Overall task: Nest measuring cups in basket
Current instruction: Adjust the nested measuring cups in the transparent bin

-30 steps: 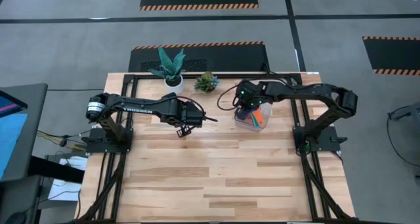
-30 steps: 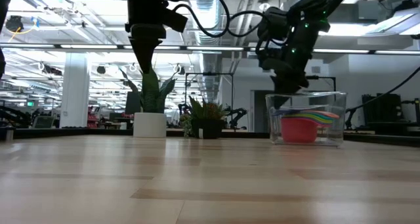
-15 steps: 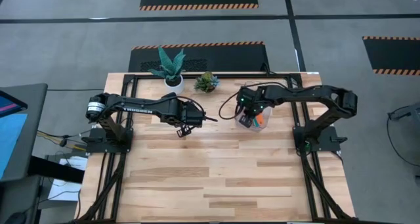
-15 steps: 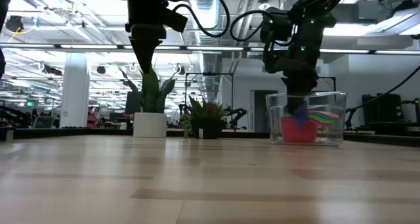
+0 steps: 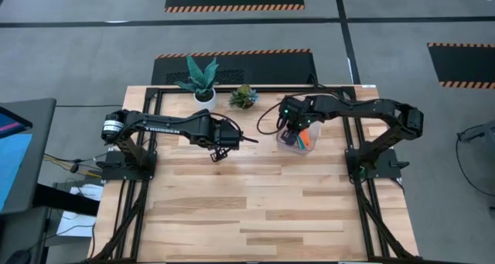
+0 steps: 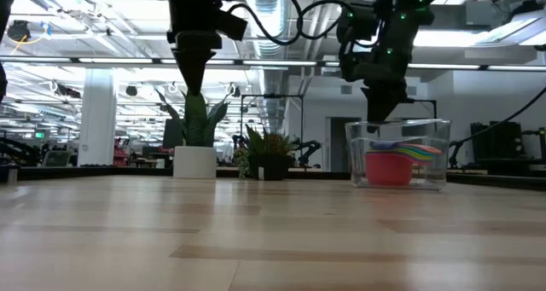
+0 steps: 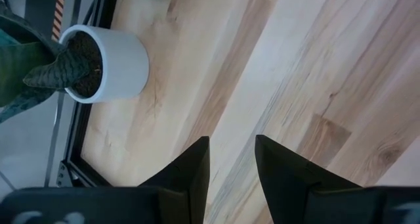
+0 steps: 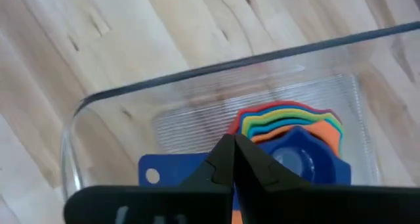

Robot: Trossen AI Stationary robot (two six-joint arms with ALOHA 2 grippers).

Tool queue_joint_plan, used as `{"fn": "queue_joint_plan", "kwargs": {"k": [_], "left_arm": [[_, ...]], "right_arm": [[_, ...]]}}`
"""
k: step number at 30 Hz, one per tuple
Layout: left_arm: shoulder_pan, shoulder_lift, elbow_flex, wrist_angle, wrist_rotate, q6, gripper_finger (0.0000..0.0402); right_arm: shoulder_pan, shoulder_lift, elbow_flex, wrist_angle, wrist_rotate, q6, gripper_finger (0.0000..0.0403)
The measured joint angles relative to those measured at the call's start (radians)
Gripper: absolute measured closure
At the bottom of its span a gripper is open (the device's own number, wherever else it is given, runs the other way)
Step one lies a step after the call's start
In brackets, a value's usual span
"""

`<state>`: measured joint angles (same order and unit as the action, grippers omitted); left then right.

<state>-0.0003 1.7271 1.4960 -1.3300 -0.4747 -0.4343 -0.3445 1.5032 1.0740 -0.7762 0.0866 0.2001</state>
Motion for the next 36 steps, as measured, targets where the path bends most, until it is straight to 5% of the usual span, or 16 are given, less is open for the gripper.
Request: {"fn": "queue_joint_plan", "kwargs": {"k": [22,36], "left_arm": [[0.000,0.000,0.000,0.018,-0.001,0.031,0.0288],[0.000,0.000,0.000,0.021,-0.003,0.031,0.0288]], "right_arm": [[0.049,0.089,0.000,0.080,-0.009,-0.075,0.0382],[0.051,0.062,0.000,-0.032,-0.010,-0.096,0.0382]]}}
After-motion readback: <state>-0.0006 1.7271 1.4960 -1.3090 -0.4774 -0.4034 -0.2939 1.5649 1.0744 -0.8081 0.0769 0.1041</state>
